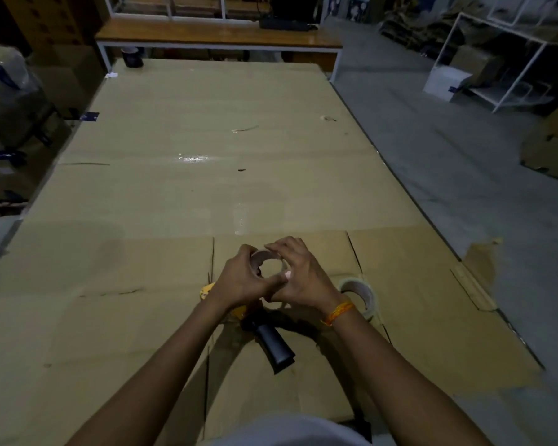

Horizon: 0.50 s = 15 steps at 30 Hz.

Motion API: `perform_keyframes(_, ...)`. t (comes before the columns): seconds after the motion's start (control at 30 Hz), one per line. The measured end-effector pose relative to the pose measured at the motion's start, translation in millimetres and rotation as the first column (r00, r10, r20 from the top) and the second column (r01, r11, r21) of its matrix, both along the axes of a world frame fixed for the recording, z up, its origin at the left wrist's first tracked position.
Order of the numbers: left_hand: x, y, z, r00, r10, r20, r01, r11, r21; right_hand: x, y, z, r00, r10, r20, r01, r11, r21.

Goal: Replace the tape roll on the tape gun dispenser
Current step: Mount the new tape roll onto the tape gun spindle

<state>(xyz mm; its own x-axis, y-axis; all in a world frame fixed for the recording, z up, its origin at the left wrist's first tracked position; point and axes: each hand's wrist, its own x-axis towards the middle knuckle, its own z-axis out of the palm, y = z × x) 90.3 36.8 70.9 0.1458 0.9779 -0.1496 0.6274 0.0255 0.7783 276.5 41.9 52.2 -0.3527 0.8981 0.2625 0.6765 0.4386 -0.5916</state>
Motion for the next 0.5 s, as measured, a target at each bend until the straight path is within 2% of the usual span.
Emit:
perform_keyframes(0.1,0,-11,-8,0.999,-0.023,0.026,0.023,1.000,-0.013,26,0,7,0.991,-0.087,0.097,0.101,0.983,-0.153)
perform_keyframes(0.17,0,-22,-17,0.998,-0.059,-0.028,0.060,0.997,0.056,46,1,11,0.964,-0.124,0.234,0.182,0.951,-0.250)
perform_keyframes(0.3,0,-48,-37,0.980,-0.151,-0.128,0.174,0.964,0.202,67,0,14,0.898,-0.098,0.429,0.247,0.919,-0.308)
perform_keyframes(0.4,2,-60,-45,0.970,-0.172,-0.173,0.205,0.959,0.196,65,-3,8,0.826,-0.048,0.561,0.253,0.922,-0.294)
perform_keyframes(0.5,3,-61,-49,0.966,-0.174,-0.191,0.210,0.960,0.187,61,-5,0,0.802,-0.031,0.596,0.255,0.921,-0.295)
